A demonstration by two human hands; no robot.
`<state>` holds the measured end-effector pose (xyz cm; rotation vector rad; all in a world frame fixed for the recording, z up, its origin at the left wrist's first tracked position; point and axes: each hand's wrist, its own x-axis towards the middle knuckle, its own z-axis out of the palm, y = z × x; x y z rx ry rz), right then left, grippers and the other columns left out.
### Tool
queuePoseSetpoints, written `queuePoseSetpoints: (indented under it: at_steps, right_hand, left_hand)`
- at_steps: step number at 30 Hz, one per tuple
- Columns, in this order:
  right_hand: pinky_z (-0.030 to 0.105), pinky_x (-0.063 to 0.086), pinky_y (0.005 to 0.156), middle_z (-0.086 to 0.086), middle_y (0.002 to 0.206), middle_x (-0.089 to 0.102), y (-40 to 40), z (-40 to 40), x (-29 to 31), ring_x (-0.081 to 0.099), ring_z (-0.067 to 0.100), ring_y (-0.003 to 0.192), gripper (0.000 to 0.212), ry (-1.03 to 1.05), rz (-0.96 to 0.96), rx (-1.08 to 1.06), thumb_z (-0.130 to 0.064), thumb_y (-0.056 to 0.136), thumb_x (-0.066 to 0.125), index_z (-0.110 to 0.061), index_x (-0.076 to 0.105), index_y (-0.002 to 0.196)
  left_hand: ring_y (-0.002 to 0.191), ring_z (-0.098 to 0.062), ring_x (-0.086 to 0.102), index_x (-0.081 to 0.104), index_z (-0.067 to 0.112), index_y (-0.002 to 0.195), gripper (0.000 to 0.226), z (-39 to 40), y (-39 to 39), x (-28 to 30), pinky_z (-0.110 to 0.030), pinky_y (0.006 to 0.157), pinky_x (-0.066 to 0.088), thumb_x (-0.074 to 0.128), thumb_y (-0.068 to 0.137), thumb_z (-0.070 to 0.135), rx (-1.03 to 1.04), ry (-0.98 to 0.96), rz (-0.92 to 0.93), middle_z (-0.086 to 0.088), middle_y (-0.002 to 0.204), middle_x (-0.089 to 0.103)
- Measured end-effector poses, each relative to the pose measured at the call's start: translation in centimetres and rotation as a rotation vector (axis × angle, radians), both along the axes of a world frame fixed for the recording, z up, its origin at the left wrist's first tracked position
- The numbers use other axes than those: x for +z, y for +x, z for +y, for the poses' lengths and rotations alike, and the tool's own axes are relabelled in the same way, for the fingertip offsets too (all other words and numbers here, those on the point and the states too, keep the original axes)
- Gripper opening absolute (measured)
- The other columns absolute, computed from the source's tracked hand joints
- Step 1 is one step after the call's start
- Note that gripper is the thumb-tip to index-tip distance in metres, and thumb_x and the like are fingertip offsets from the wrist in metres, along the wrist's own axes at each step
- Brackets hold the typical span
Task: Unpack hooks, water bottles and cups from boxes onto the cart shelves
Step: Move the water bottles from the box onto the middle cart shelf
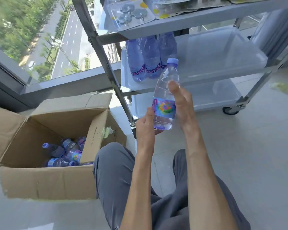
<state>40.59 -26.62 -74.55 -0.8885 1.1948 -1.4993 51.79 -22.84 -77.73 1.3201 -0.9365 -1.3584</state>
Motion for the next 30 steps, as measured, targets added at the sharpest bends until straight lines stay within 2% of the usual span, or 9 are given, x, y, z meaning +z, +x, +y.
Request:
queuePoseSetpoints:
  at_steps: [2, 5, 10, 13, 17, 20, 23, 26, 30]
  right_hand:
    - [0.04, 0.059, 0.071, -0.002, 0.083, 0.071, 0.0, -0.6, 0.0, 0.071, 0.018, 0.074, 0.053, -0.015, 0.066, -0.059, -0.057, 0.067, 0.079, -0.019, 0.064, 0.102]
    - [0.033, 0.058, 0.068, -0.001, 0.09, 0.074, 0.0, -0.8, -0.2, 0.072, 0.017, 0.076, 0.061, -0.016, 0.026, -0.149, -0.045, 0.064, 0.086, -0.016, 0.062, 0.112]
    - [0.033, 0.055, 0.071, 0.007, 0.095, 0.074, -1.6, -0.8, -0.8, 0.07, 0.021, 0.082, 0.052, -0.062, -0.076, -0.088, -0.023, 0.064, 0.089, -0.014, 0.066, 0.11]
    - [0.043, 0.058, 0.08, 0.018, 0.103, 0.073, -1.5, -1.3, -0.2, 0.07, 0.028, 0.087, 0.054, -0.052, -0.176, -0.091, -0.012, 0.071, 0.083, -0.005, 0.06, 0.119]
    - [0.034, 0.058, 0.079, 0.0, 0.102, 0.074, -2.2, -2.4, 0.5, 0.072, 0.017, 0.091, 0.048, -0.053, 0.103, -0.055, -0.033, 0.068, 0.083, -0.025, 0.063, 0.112]
    - [0.043, 0.058, 0.086, -0.003, 0.108, 0.072, -3.6, -3.1, 0.0, 0.071, 0.017, 0.097, 0.072, 0.014, 0.296, -0.033, -0.035, 0.056, 0.089, -0.024, 0.058, 0.12]
    - [0.045, 0.056, 0.087, -0.004, 0.108, 0.07, -4.5, -4.2, -1.1, 0.068, 0.017, 0.099, 0.079, 0.07, 0.362, -0.19, -0.03, 0.049, 0.092, -0.022, 0.054, 0.118]
    - [0.04, 0.057, 0.085, -0.006, 0.105, 0.07, -5.3, -6.4, -1.8, 0.069, 0.016, 0.095, 0.078, 0.09, 0.342, -0.34, -0.025, 0.05, 0.092, -0.021, 0.054, 0.119]
    - [0.027, 0.056, 0.067, -0.012, 0.088, 0.069, -5.1, -9.7, -2.4, 0.067, 0.017, 0.078, 0.075, 0.045, 0.426, -0.337, -0.019, 0.051, 0.08, -0.033, 0.05, 0.118]
  left_hand:
    - [0.078, -0.024, 0.069, 0.071, 0.007, 0.09, 0.048, -0.3, 0.0, -0.3, -0.035, 0.069, 0.058, 0.061, 0.089, 0.053, 0.024, -0.107, -0.032, -0.016, 0.088, 0.072]
    - [0.085, -0.023, 0.066, 0.067, 0.009, 0.1, 0.052, -0.8, 0.6, -0.4, -0.038, 0.077, 0.053, 0.072, 0.075, 0.055, -0.012, -0.144, -0.026, -0.019, 0.098, 0.07]
    - [0.084, -0.024, 0.07, 0.065, 0.011, 0.116, 0.065, -1.8, 2.1, -1.0, -0.03, 0.073, 0.052, 0.036, 0.096, 0.066, -0.218, 0.206, 0.034, -0.017, 0.102, 0.073]
    - [0.086, -0.026, 0.072, 0.062, 0.007, 0.112, 0.039, -2.1, 1.5, -0.9, -0.028, 0.076, 0.055, 0.049, 0.101, 0.043, -0.295, 0.175, 0.102, -0.016, 0.1, 0.074]
    - [0.092, -0.024, 0.07, 0.051, 0.0, 0.121, 0.052, -2.6, -0.6, -0.3, -0.033, 0.091, 0.054, 0.074, 0.083, 0.027, -0.16, 0.063, 0.14, -0.014, 0.101, 0.072]
    - [0.082, -0.016, 0.067, 0.048, 0.003, 0.12, 0.041, -3.7, -2.6, -0.2, -0.028, 0.085, 0.051, 0.072, 0.089, 0.014, -0.108, 0.016, 0.121, -0.011, 0.092, 0.07]
    - [0.079, -0.012, 0.066, 0.05, 0.007, 0.118, 0.039, -5.4, -3.7, -0.7, -0.021, 0.075, 0.049, 0.073, 0.088, 0.016, -0.114, 0.006, 0.039, -0.011, 0.095, 0.068]
    - [0.1, -0.015, 0.066, 0.052, 0.014, 0.125, 0.053, -9.3, -3.5, -0.8, -0.022, 0.079, 0.046, 0.077, 0.082, 0.033, -0.124, 0.027, -0.113, -0.007, 0.114, 0.066]
    - [0.132, -0.026, 0.047, 0.029, 0.014, 0.15, 0.092, -16.7, -1.9, 0.7, -0.037, 0.101, 0.043, 0.079, 0.078, 0.041, 0.257, 0.007, -0.324, -0.012, 0.147, 0.045]
